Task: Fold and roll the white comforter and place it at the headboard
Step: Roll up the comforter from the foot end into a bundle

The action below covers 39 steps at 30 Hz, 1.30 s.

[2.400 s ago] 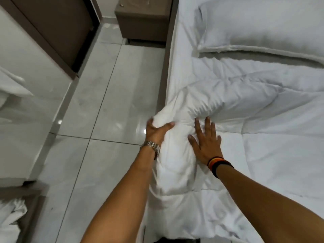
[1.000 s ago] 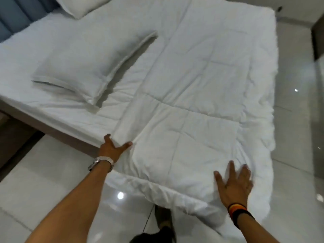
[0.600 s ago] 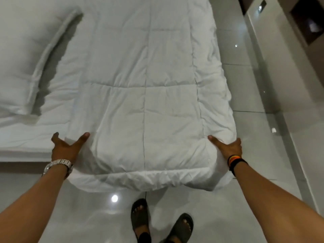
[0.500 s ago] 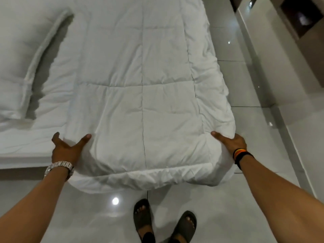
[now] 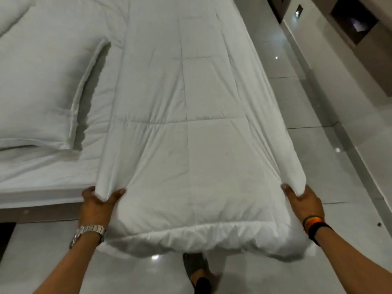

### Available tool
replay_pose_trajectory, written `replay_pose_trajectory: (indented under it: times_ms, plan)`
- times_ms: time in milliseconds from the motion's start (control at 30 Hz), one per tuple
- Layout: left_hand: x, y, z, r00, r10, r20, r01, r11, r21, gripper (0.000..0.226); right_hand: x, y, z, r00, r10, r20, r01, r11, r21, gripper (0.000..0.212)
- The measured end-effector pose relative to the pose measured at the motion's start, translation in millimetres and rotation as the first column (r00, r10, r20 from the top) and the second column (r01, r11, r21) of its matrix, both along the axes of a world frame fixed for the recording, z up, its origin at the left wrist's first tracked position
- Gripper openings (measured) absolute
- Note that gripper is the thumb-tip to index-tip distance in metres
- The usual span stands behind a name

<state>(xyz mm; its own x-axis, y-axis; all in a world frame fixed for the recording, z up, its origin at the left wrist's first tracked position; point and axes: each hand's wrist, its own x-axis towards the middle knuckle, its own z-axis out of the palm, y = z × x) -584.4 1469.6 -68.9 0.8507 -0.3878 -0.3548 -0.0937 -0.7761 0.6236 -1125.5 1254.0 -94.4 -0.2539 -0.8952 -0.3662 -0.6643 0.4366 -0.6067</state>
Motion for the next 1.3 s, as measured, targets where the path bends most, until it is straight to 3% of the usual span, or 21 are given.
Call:
replay_pose_trajectory:
  times_ms: [133, 233, 333, 400, 567, 667, 767, 867, 1000, 1067, 1133, 1300]
  plan:
    - [-6, 47, -30, 0.993, 0.017, -0.117, -0.002, 0.992, 0.124, 0.141, -9, 23, -30, 0.993, -0.092, 0.073, 0.084, 0.990, 0.115, 0.103]
    - [-37, 67, -58, 0.950, 0.195, -0.244, -0.174, 0.979, 0.105, 0.138, -4, 57, -51, 0.926, -0.358, 0.122, 0.315, 0.908, 0.277, 0.121]
    - [-87, 72, -95, 0.839, 0.384, -0.385, -0.378, 0.921, 0.095, 0.124, 26, 104, -82, 0.759, -0.602, 0.249, 0.430, 0.750, 0.502, 0.127]
    - [-119, 61, -124, 0.733, 0.433, -0.525, -0.476, 0.878, 0.059, 0.128, 55, 114, -108, 0.618, -0.689, 0.380, 0.372, 0.681, 0.630, 0.124]
    - [-162, 13, -193, 0.509, 0.307, -0.804, -0.616, 0.783, -0.091, 0.132, 113, 86, -165, 0.321, -0.714, 0.622, 0.273, 0.699, 0.661, 0.116]
    - [-166, -22, -220, 0.406, 0.198, -0.892, -0.730, 0.658, -0.187, 0.107, 124, 57, -192, 0.227, -0.706, 0.671, 0.280, 0.707, 0.649, 0.115]
    - [-162, -44, -235, 0.406, 0.126, -0.905, -0.783, 0.559, -0.273, 0.075, 120, 45, -213, 0.140, -0.687, 0.713, 0.266, 0.720, 0.641, 0.112]
    - [-161, -39, -241, 0.413, 0.167, -0.896, -0.813, 0.511, -0.279, 0.080, 113, 50, -221, 0.144, -0.692, 0.708, 0.298, 0.712, 0.636, 0.111]
    - [-150, -39, -229, 0.422, 0.146, -0.895, -0.835, 0.447, -0.321, 0.078, 117, 47, -206, 0.002, -0.668, 0.745, 0.338, 0.701, 0.628, 0.087]
    - [-144, -47, -221, 0.393, 0.149, -0.908, -0.862, 0.403, -0.307, 0.081, 118, 36, -197, -0.035, -0.602, 0.798, 0.325, 0.748, 0.578, 0.071]
    - [-140, -56, -218, 0.421, 0.093, -0.902, -0.850, 0.388, -0.357, 0.078, 121, 23, -192, -0.129, -0.496, 0.859, 0.301, 0.805, 0.511, 0.055]
    - [-127, -65, -223, 0.432, 0.002, -0.902, -0.824, 0.407, -0.394, 0.071, 118, 10, -186, -0.145, -0.484, 0.863, 0.359, 0.787, 0.502, 0.056]
